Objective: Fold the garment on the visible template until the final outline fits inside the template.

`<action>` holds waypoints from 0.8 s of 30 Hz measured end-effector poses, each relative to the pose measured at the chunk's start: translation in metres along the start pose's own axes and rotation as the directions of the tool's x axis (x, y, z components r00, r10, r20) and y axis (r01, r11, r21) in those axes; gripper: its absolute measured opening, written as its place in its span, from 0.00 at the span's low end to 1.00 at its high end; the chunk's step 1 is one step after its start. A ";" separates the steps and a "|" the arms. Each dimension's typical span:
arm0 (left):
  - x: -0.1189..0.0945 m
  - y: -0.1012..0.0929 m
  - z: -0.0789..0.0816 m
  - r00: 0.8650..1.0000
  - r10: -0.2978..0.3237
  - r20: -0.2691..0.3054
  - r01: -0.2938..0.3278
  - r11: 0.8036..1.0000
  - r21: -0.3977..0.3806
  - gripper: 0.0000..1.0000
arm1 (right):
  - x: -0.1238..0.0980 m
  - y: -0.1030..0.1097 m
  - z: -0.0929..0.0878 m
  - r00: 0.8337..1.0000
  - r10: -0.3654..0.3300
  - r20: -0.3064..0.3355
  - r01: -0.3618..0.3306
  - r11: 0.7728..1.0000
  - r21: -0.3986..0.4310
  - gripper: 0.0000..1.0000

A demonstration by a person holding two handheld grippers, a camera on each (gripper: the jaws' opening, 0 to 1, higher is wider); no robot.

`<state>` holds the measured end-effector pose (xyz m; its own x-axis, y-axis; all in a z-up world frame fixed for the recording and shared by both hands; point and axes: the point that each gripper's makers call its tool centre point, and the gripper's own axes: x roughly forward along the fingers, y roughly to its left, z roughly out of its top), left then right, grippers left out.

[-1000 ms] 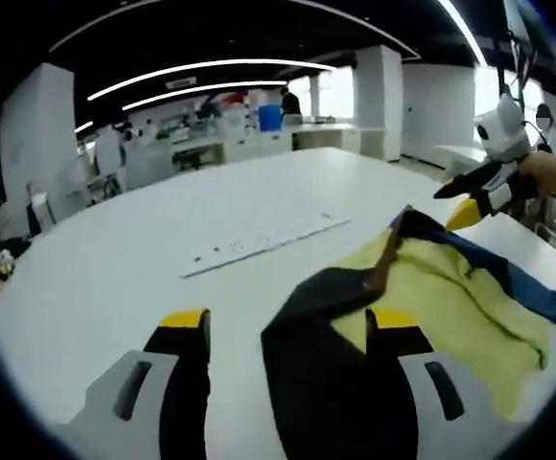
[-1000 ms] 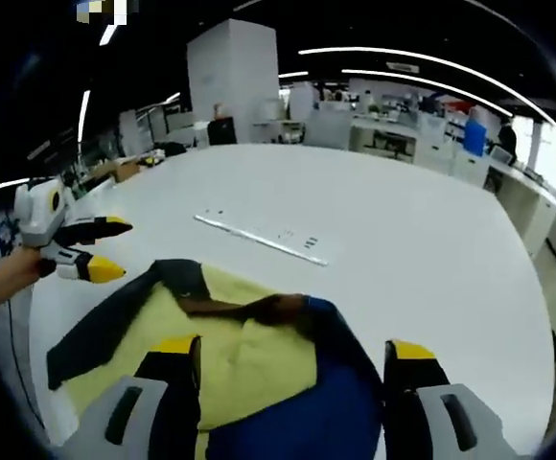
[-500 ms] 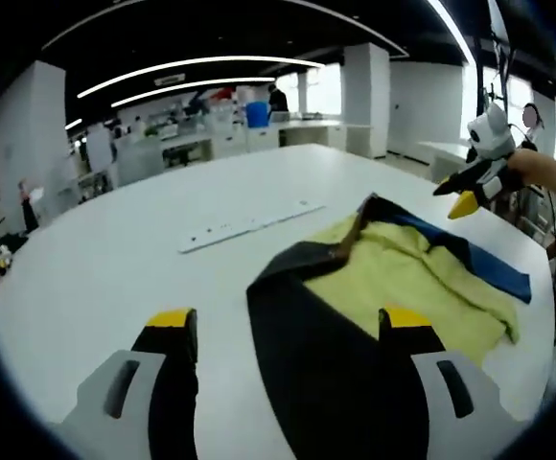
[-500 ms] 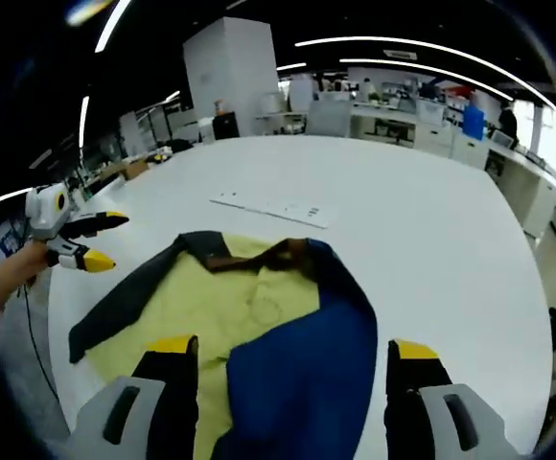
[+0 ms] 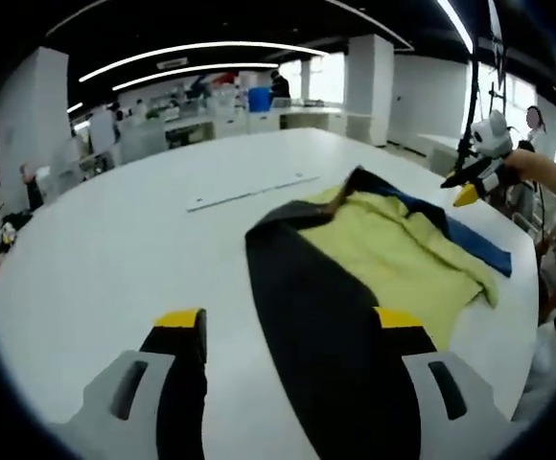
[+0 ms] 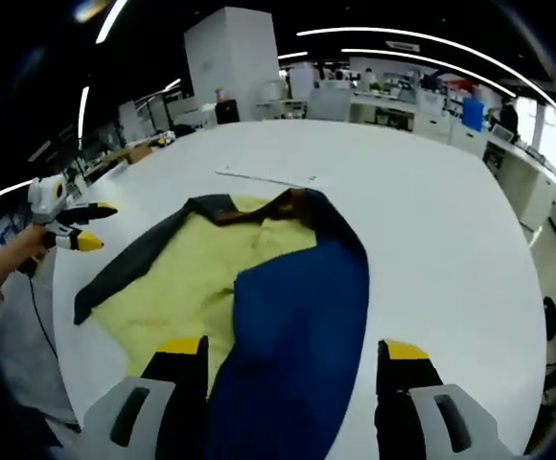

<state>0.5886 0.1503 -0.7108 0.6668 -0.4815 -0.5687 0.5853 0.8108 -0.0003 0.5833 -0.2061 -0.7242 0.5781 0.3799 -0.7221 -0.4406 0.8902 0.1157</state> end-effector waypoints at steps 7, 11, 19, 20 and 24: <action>-0.011 -0.003 -0.022 0.999 0.012 -0.039 -0.012 1.000 -0.003 0.57 | -0.011 -0.001 -0.029 0.999 -0.007 -0.037 0.008 1.000 0.026 0.62; -0.016 -0.010 -0.038 0.998 0.005 -0.066 -0.006 1.000 -0.019 0.55 | -0.016 -0.003 -0.041 0.998 -0.017 -0.054 0.018 1.000 0.025 0.60; -0.027 -0.021 -0.063 0.993 -0.007 -0.114 0.003 0.999 -0.038 0.47 | -0.024 -0.001 -0.067 0.994 -0.031 -0.109 0.031 1.000 -0.004 0.53; -0.027 -0.022 -0.064 0.993 -0.007 -0.120 0.003 0.999 -0.037 0.47 | -0.025 -0.002 -0.069 0.993 -0.035 -0.111 0.035 0.999 -0.004 0.51; -0.028 -0.023 -0.071 0.991 0.004 -0.136 -0.009 0.999 -0.038 0.45 | -0.026 -0.002 -0.076 0.992 -0.042 -0.120 0.043 0.999 0.008 0.44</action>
<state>0.5235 0.1684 -0.7528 0.6002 -0.4291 -0.6750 0.5616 0.8270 -0.0263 0.5173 -0.2369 -0.7576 0.5097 0.3096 -0.8027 -0.4094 0.9079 0.0902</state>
